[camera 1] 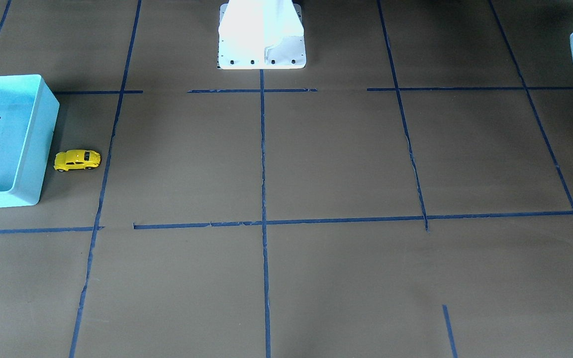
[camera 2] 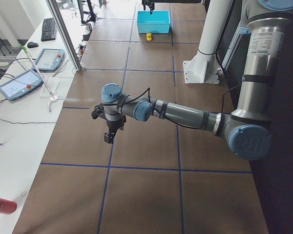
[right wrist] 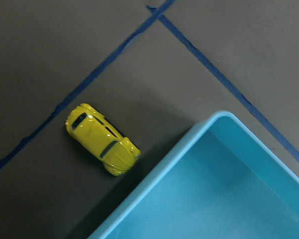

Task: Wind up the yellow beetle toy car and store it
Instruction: 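Lower the right gripper over the yellow car beside the bin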

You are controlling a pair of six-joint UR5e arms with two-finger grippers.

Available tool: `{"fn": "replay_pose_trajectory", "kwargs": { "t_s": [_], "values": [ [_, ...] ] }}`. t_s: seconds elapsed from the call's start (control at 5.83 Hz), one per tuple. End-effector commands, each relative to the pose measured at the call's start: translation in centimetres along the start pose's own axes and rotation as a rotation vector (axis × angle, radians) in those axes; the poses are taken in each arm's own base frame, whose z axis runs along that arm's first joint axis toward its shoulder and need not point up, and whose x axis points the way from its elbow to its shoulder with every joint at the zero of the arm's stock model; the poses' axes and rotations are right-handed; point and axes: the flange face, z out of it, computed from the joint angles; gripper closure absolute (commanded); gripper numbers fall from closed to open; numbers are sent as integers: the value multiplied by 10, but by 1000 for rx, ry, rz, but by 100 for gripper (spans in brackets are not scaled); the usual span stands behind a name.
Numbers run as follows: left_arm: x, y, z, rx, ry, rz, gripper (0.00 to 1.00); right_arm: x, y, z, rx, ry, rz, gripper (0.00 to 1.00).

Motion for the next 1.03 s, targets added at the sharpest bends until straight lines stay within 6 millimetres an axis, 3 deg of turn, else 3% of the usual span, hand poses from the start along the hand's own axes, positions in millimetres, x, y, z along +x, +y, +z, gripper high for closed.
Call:
{"fn": "replay_pose_trajectory", "kwargs": {
  "t_s": [0.0,0.17,0.51,0.86],
  "values": [
    [-77,41,-3,-52,15,-220,0,-61,-45,36,-28,-28,-254,0],
    [-112,60,-13,-36,12,-297,0,-79,-48,50,-24,3,-332,0],
    [-115,59,-20,-24,5,-319,0,-108,-66,67,13,115,-648,0],
    [-115,60,-19,-17,6,-402,0,-138,-71,115,-50,103,-749,0]
  ]
}}
